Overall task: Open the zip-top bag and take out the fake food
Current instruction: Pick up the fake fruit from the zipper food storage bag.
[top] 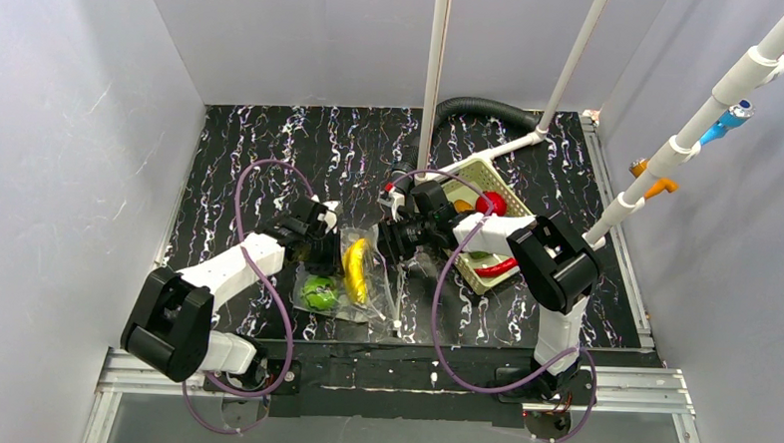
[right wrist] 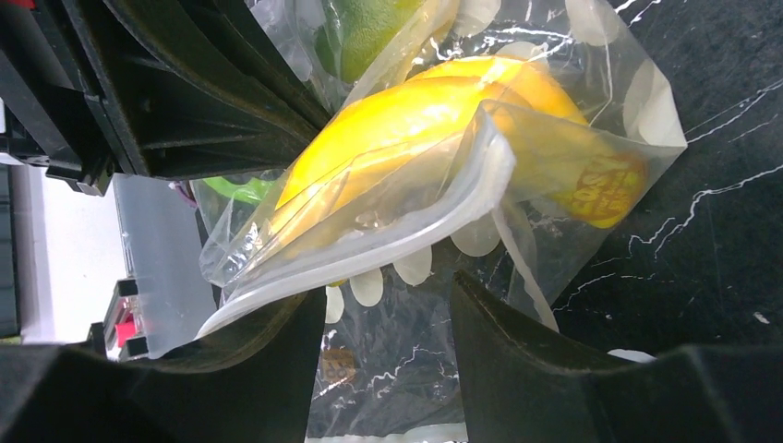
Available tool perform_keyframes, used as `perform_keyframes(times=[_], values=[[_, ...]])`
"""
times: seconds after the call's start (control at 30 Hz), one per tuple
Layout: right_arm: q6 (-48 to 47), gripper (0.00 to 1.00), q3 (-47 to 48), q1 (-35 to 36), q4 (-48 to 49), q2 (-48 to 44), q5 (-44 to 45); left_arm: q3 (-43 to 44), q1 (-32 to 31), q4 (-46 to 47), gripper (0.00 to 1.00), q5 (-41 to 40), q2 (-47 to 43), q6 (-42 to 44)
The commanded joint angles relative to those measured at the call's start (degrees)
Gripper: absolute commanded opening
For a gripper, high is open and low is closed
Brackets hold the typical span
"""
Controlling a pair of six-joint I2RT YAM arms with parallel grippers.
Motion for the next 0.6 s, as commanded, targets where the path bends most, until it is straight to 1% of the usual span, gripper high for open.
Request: perform_keyframes(times=[0.0, 0.2, 0.3, 0.37, 0.4, 0.5, 0.53, 0.57], values=[[0.7, 0.59, 2.5, 0.5, 1.1, 0.3, -1.5, -1.1, -0.8, -1.4, 0.09, 1.6, -1.2, -0.5], [1.5, 0.62, 2.2, 0.4, 2.7, -0.3, -4.1, -0.7, -2.0, -1.1, 0.09, 1.7, -1.3, -1.1], [2.8, 0.64, 1.1, 0.2, 5.6, -1.5, -7.0, -0.4, -2.0, -2.4, 0.11, -1.1, -3.0, -1.0], [4.8, 0.65, 0.3, 0.1, 8.8, -2.0, -9.1, -0.3, -2.0, -2.7, 0.14, -1.7, -4.0, -0.8], [6.4, 0.66, -0.5, 0.0, 11.6, -2.0, -11.7, -0.3, -2.0, -2.7, 0.15, -1.7, -4.4, -0.7], [14.4, 0.66, -3.1, 0.2, 24.2, -2.0, -17.2, -0.2, -2.0, -2.4, 0.21, -1.6, -4.7, -0.8], [15.5, 0.66, -3.4, 0.2, 25.6, -2.1, -17.4, -0.1, -2.0, -2.4, 0.24, -1.8, -4.7, -0.9], [15.0, 0.66, -3.2, 0.2, 24.5, -2.3, -16.1, -0.1, -2.0, -2.5, 0.27, -2.1, -4.7, -0.9]])
